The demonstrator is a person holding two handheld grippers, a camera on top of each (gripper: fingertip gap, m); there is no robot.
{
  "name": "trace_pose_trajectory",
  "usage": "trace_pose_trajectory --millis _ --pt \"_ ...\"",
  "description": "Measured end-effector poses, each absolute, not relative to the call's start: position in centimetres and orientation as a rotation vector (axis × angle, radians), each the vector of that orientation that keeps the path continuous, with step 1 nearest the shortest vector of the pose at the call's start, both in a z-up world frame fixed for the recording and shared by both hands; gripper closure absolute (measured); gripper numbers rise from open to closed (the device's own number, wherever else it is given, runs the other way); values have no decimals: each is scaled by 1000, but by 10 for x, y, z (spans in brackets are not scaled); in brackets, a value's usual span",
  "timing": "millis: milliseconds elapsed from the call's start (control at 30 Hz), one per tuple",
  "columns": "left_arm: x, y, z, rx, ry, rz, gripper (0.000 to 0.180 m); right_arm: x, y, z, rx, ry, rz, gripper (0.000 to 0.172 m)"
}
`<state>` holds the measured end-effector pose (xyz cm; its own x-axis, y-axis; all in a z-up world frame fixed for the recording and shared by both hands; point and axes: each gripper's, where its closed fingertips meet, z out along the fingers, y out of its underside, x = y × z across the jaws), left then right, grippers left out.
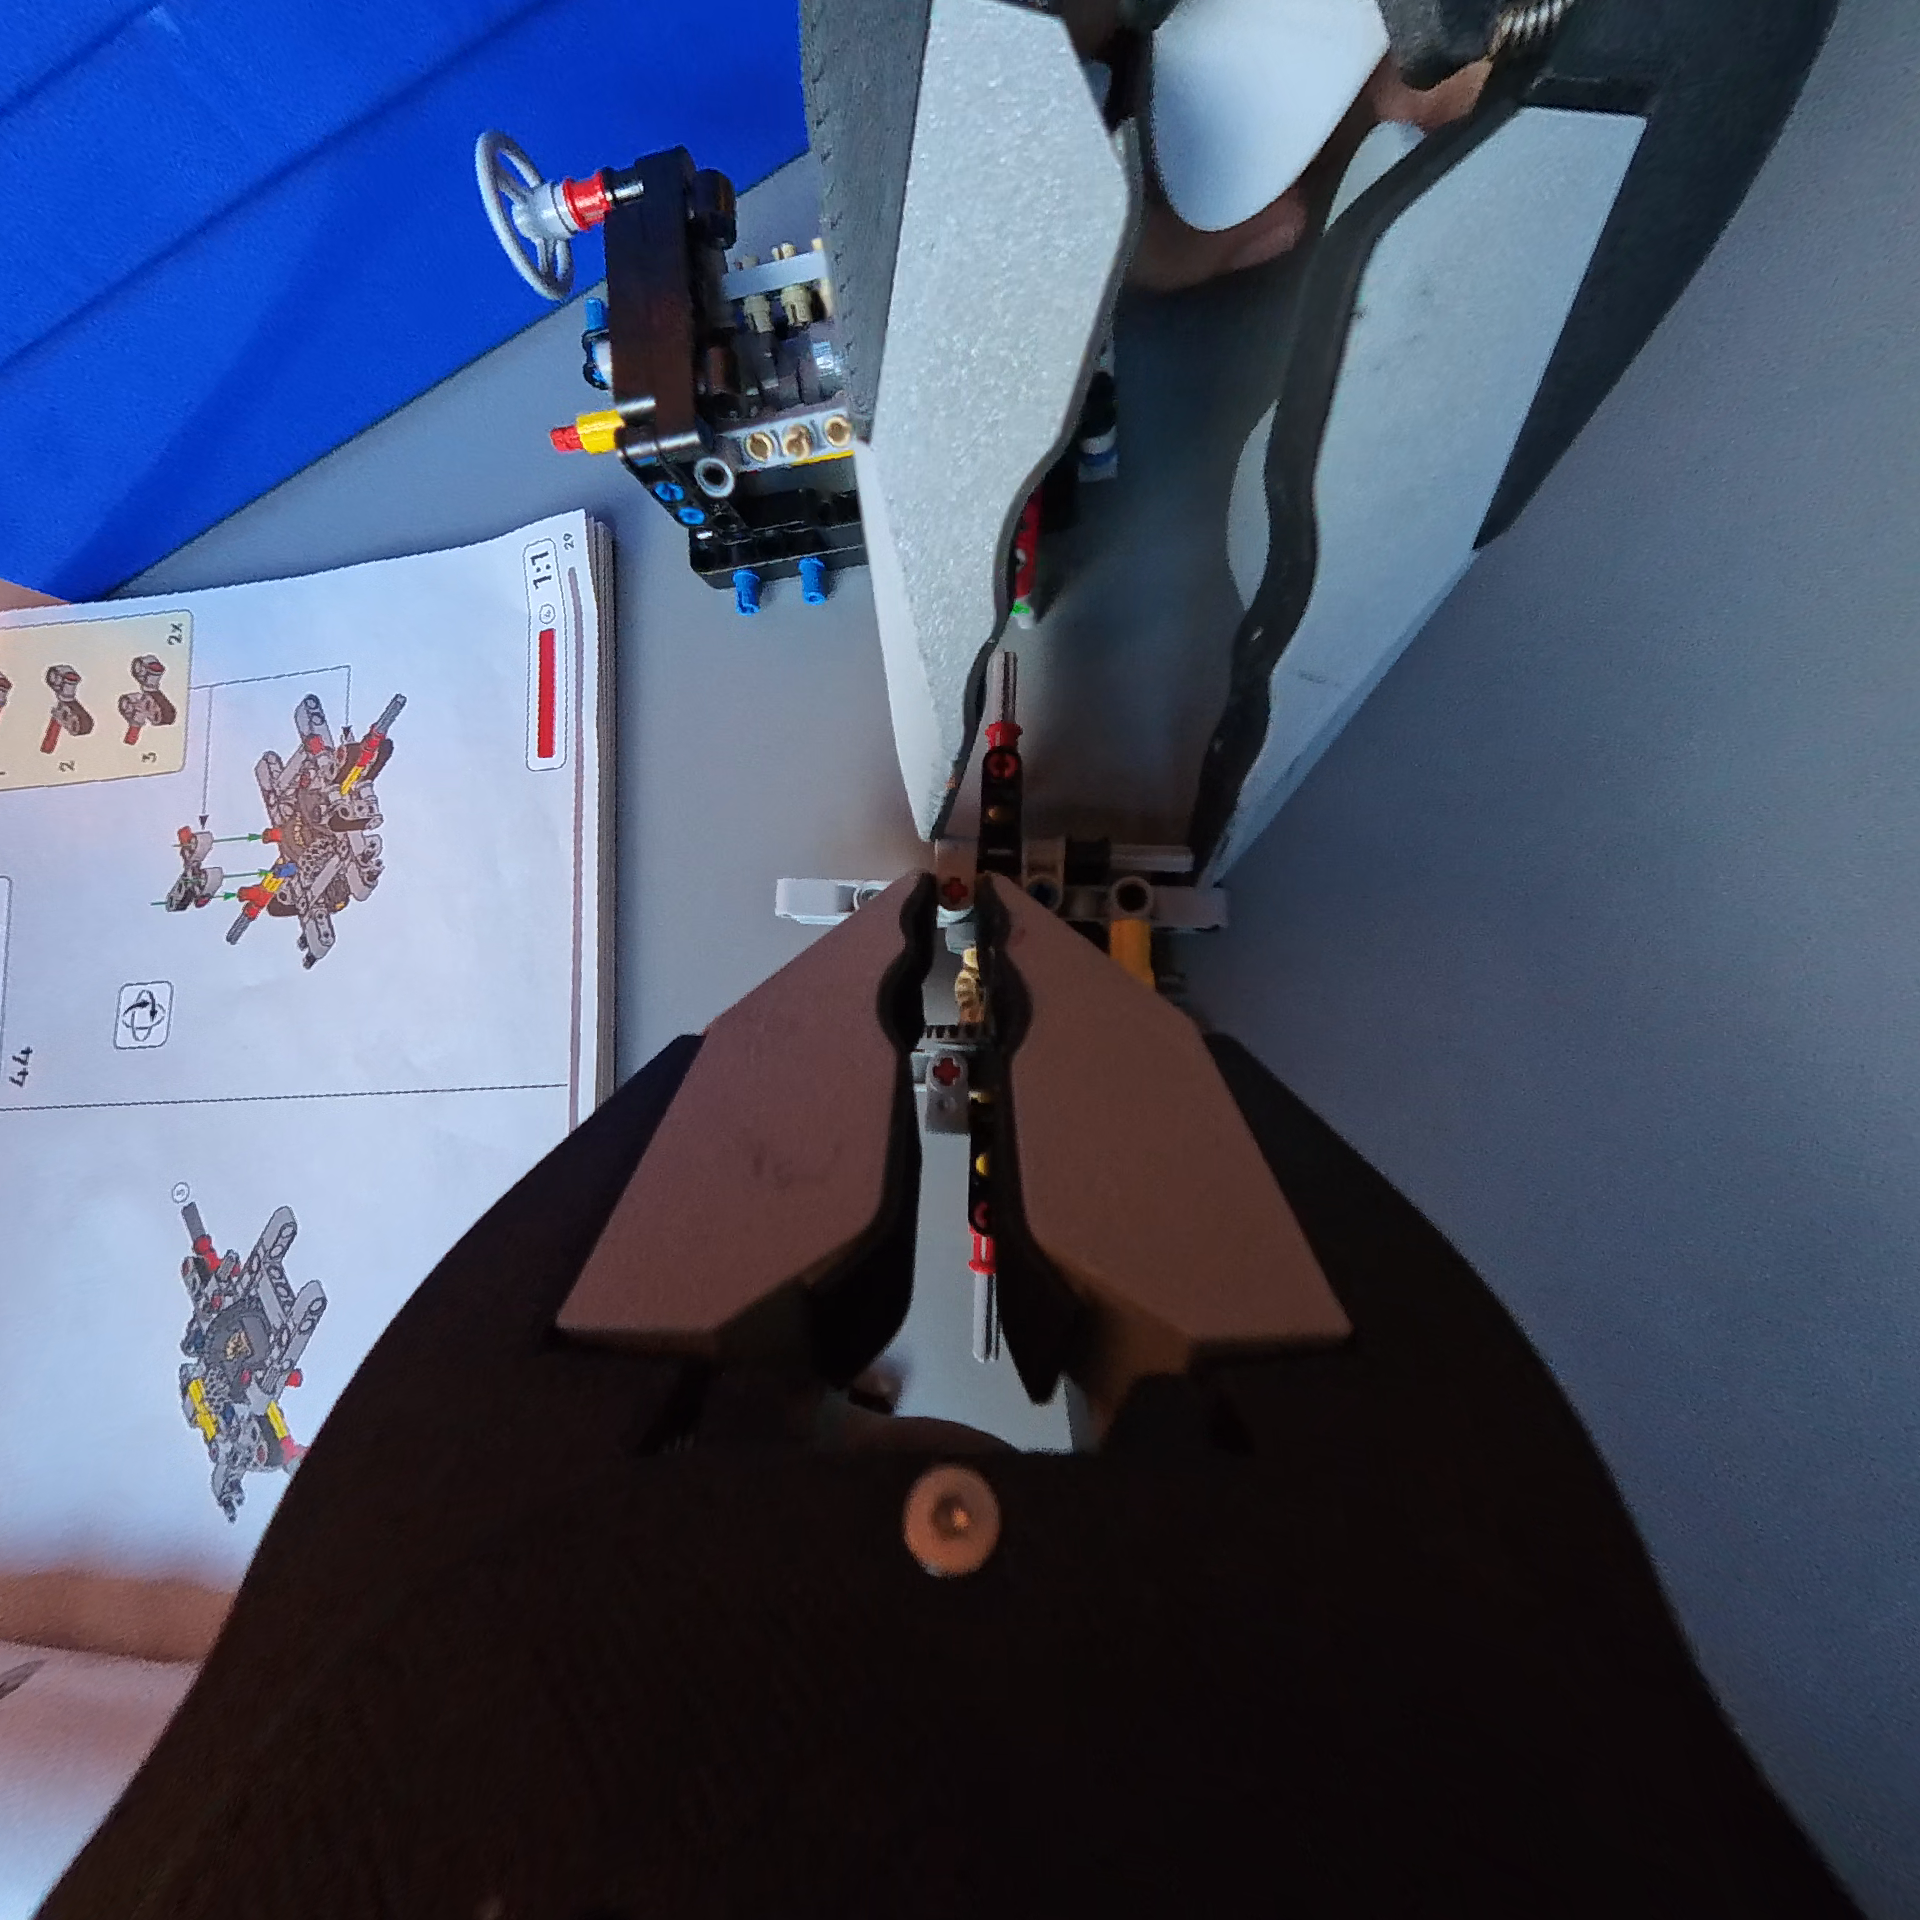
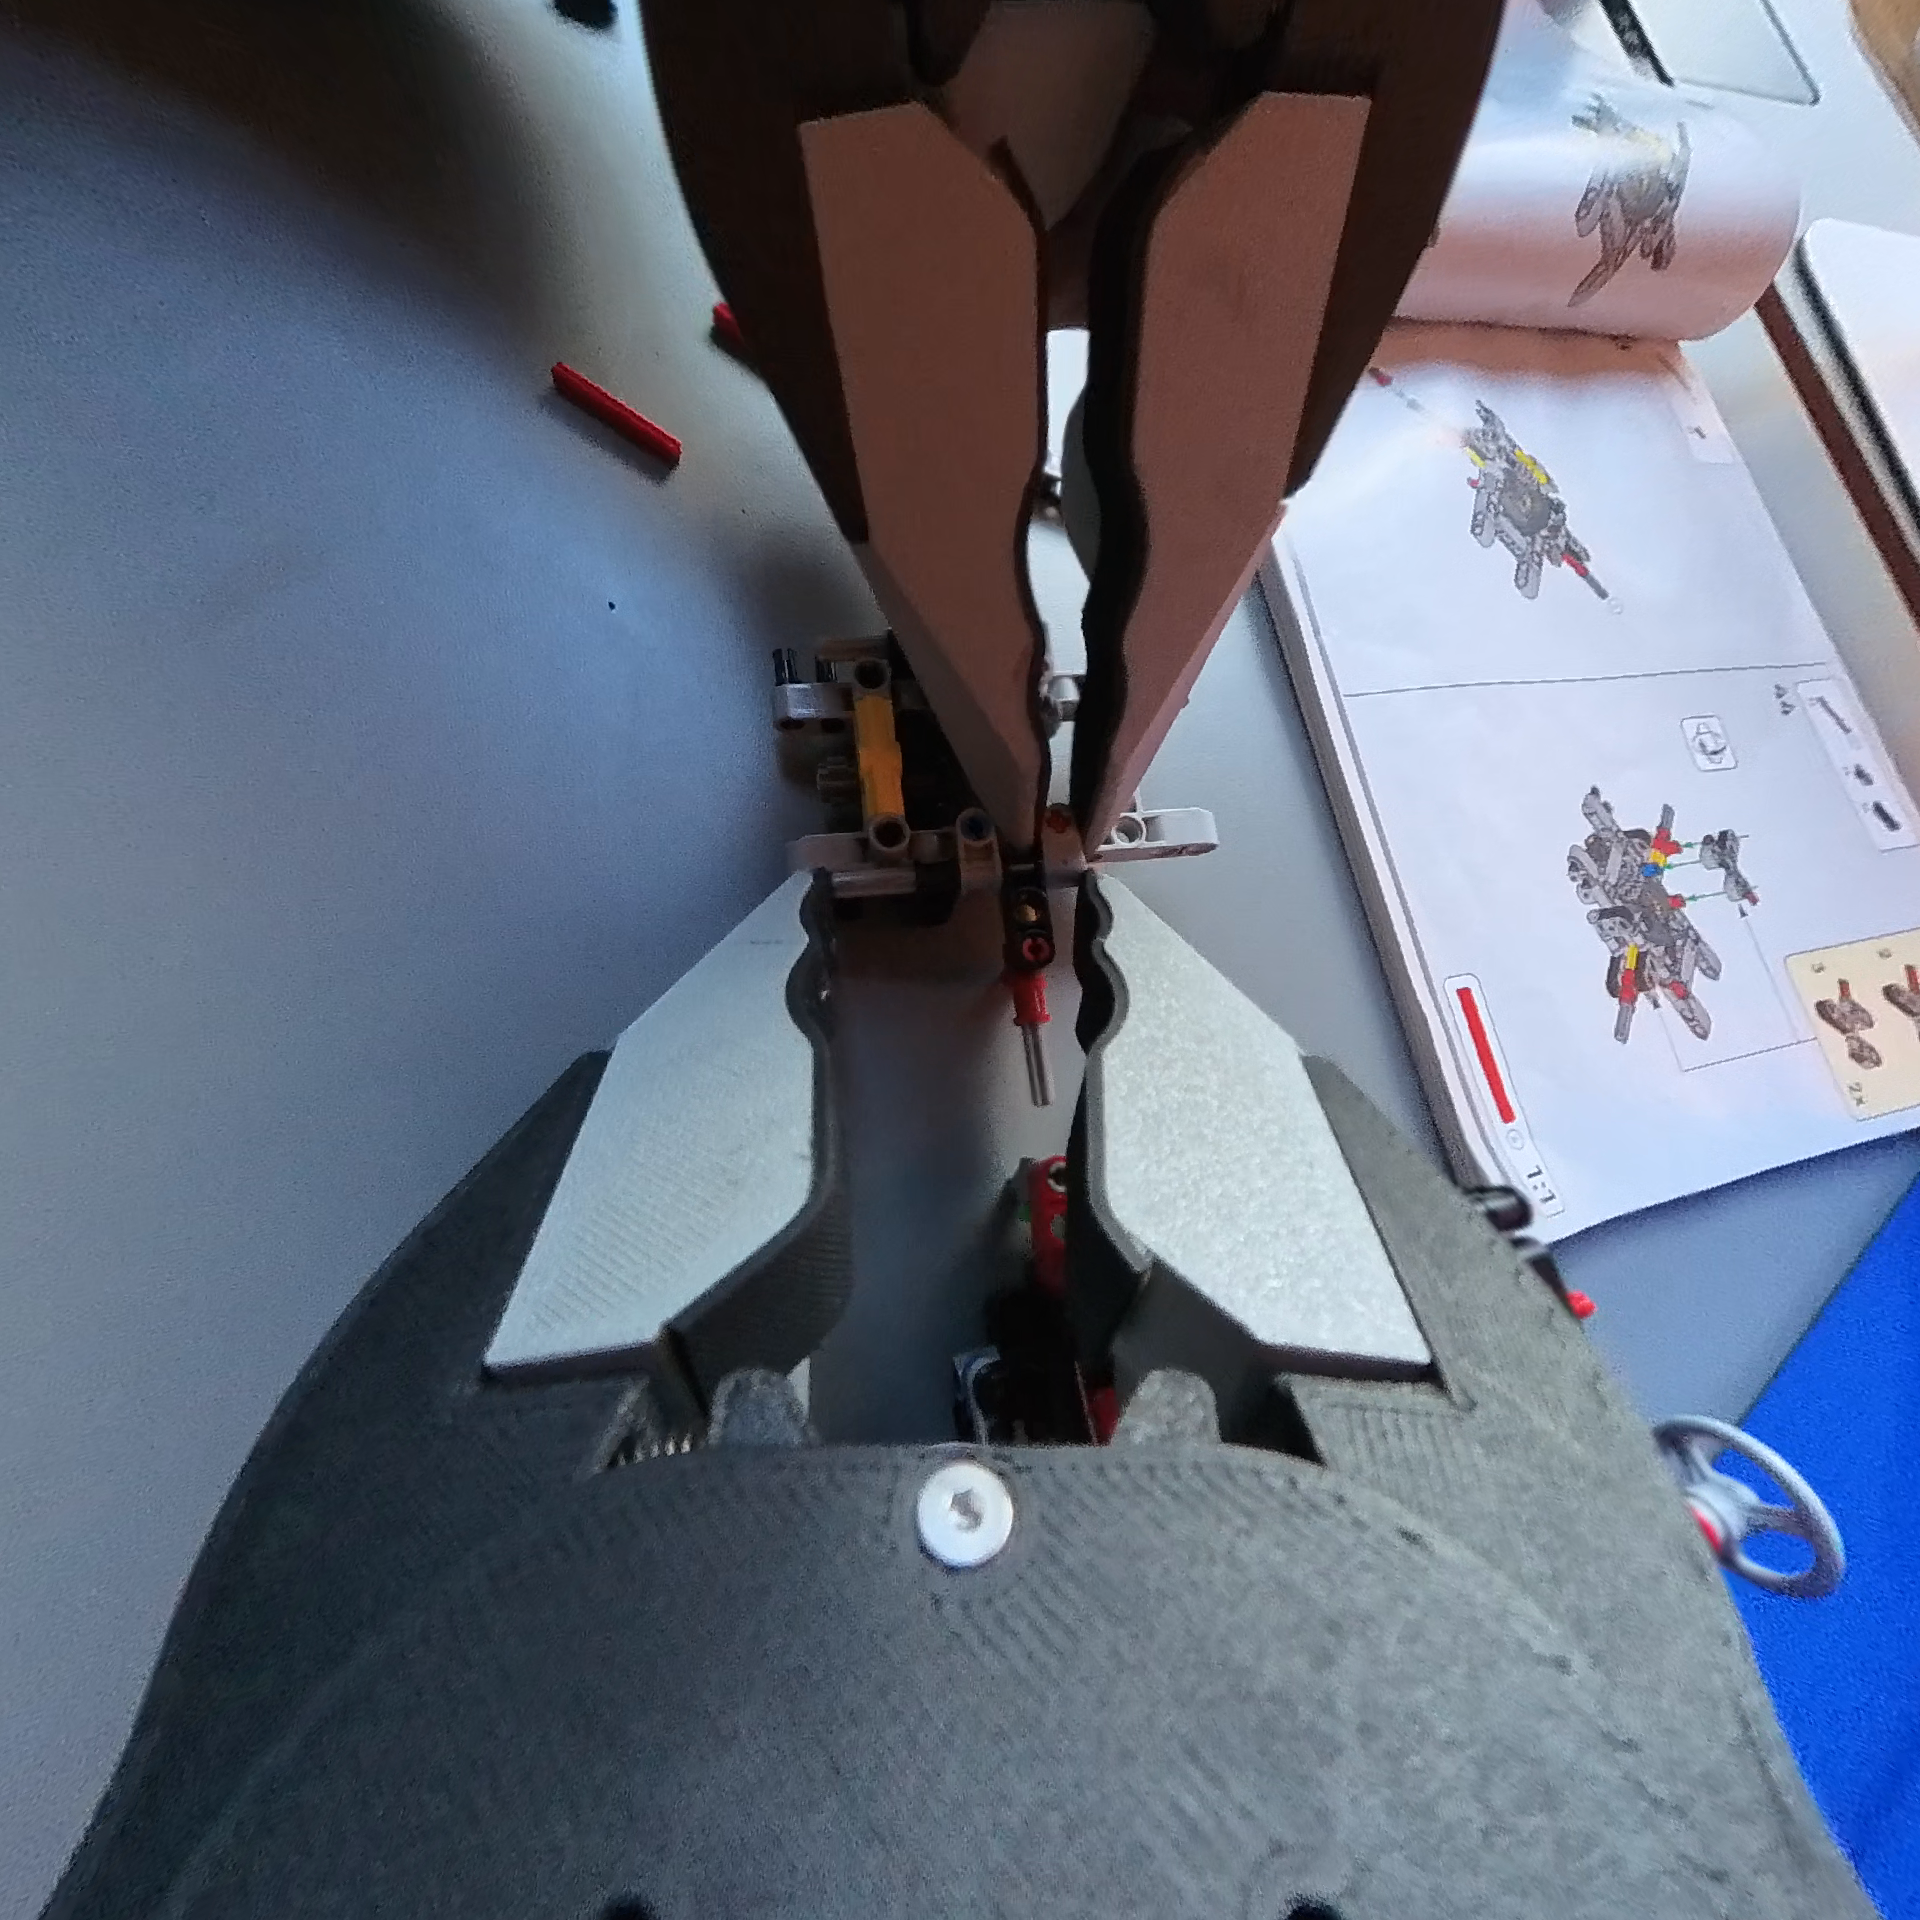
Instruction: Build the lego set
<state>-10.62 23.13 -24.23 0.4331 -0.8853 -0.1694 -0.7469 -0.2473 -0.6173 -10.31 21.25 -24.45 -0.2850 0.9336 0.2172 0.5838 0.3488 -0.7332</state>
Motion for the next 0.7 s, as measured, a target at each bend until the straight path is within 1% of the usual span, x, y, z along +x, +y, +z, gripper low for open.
trace_pose_trajectory --millis 167,200,233,400,500,567,700 --pt "-107 231 -243 -2058 1374 -278 176 -105 213 -246 -1370 -1977 702 128" --pt "-107 231 -243 -2064 1369 -286 176 -105 218 -246 -1395 -1957 679 145" --pt "-105 229 -243 -2067 1368 -317 176 -104 219 -246 -1395 -1967 674 149" --pt "-106 229 -243 -2072 1305 -355 176 -105 217 -244 -1335 -1987 720 148" --pt "-107 229 -243 -2063 1342 -334 175 -105 217 -244 -1268 -1980 655 148" --pt "-107 229 -242 -2053 1358 -302 175 -105 217 -243 -1247 -1965 636 143" --pt "-111 232 -241 -2064 1339 -300 175 -105 216 -241 -1248 -1949 659 139"
